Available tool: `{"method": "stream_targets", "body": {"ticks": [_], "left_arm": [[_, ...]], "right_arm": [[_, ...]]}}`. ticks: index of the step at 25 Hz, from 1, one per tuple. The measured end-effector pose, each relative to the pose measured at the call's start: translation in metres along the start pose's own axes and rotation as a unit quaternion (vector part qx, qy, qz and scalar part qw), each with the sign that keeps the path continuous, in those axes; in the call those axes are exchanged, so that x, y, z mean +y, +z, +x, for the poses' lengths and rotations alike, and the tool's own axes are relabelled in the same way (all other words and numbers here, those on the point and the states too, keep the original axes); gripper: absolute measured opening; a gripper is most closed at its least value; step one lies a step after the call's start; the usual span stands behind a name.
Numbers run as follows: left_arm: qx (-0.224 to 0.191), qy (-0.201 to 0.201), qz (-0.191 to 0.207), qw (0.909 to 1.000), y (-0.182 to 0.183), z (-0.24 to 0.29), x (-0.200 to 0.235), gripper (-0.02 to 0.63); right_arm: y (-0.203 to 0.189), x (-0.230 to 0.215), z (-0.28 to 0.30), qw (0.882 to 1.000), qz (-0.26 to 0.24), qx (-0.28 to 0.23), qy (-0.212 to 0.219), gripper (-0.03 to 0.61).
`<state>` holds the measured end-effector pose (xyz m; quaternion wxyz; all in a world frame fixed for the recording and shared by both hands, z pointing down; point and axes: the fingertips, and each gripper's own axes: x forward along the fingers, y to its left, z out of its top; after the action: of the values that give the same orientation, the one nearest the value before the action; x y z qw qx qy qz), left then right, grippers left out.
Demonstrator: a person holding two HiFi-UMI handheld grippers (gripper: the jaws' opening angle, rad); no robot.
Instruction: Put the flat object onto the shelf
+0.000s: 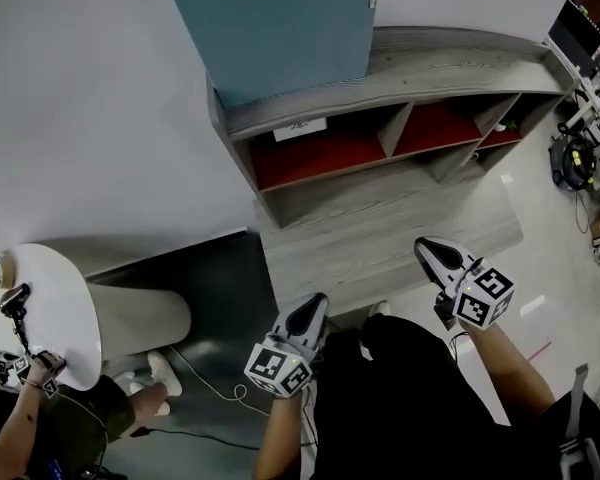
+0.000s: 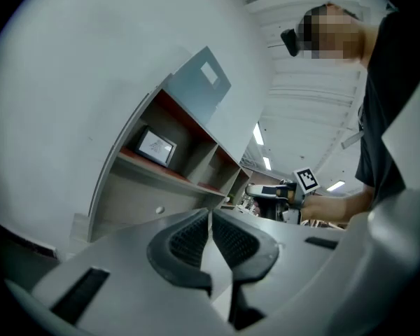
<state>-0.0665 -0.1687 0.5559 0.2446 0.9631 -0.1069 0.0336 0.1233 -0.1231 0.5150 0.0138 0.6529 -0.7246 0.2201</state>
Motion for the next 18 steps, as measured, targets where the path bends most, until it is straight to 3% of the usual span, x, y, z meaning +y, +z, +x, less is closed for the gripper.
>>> {"method": "stream_targets", "body": {"ticks": [4,9,18], "left_arm": [[-0.007,0.032,-0.017,0.9993,-0.013,-0.003,-0.007,0.02],[-0.009,0.063,0.01,0.9979,-0.017,0.009,-0.028,0.018],[-0.032,0.101,0.032,0.9939,-0.04,0.079,-0.129,0.017]], "right_arm": [[-0.015,0.003,-0.008,1.0,-0.008,0.016,-0.011,0.0],[-0.019,-0.011,-0.032,1.0,-0.018,0.01,-0.005,0.0],[-0.027,-0.073,-0.129,1.0,-0.009,-0.024,-0.003,0.0]]}}
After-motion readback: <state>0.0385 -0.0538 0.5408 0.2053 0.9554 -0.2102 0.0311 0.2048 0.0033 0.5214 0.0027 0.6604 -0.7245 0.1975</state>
